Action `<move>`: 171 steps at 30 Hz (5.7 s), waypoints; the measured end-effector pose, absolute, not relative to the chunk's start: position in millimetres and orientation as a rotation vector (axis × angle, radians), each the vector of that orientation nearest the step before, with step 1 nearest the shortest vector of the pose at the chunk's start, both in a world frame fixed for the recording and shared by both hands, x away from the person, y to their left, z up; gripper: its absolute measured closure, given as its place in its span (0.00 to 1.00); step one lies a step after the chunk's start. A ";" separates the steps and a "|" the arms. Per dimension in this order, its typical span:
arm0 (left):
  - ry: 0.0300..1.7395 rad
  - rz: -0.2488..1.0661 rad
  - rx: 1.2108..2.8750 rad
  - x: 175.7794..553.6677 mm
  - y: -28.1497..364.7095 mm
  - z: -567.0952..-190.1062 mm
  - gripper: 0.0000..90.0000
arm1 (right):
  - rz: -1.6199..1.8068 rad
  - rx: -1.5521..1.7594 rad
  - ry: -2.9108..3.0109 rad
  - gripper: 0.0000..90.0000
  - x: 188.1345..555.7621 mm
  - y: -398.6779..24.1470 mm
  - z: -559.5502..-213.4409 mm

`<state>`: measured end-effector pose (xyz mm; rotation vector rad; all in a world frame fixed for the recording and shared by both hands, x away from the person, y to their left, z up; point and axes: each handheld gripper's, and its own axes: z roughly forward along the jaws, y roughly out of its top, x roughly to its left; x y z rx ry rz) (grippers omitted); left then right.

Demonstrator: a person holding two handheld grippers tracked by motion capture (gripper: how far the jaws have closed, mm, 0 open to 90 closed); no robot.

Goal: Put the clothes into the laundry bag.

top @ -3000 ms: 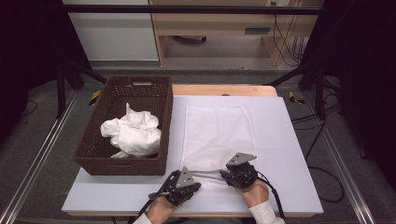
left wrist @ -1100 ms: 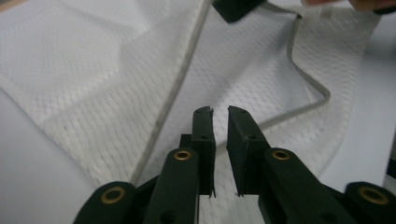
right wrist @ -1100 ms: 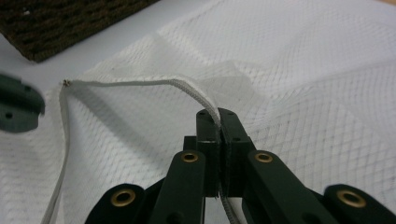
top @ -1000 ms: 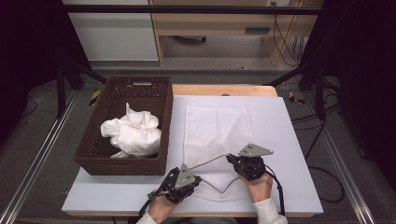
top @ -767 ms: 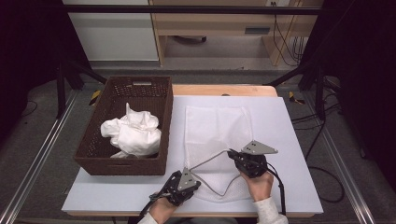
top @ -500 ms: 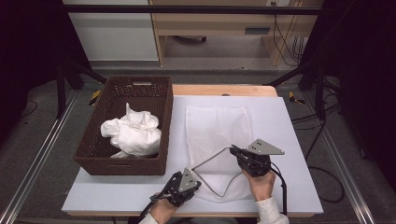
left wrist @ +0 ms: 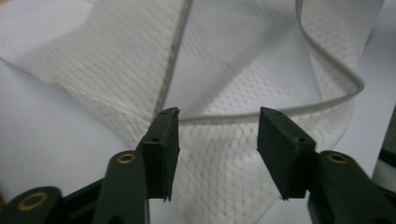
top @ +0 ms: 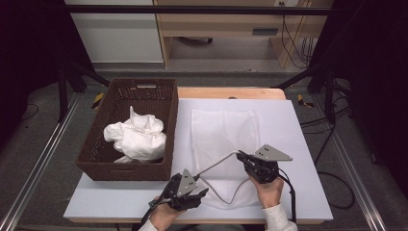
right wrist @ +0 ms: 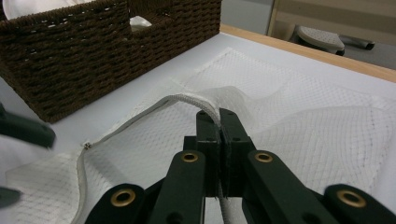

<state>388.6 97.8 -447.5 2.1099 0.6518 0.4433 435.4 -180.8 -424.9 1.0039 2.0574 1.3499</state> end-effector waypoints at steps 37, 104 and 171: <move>1.160 0.735 2.132 540.9 262.4 -380.5 0.05 | 1.273 1.040 2.168 0.98 439.4 -182.7 -430.3; 1.083 0.795 1.953 519.9 259.2 -380.5 0.75 | 1.244 1.080 2.206 0.98 444.0 -193.0 -432.8; 0.508 0.947 1.310 392.4 176.0 -151.4 0.80 | 1.265 1.126 2.156 0.98 447.0 -204.1 -430.8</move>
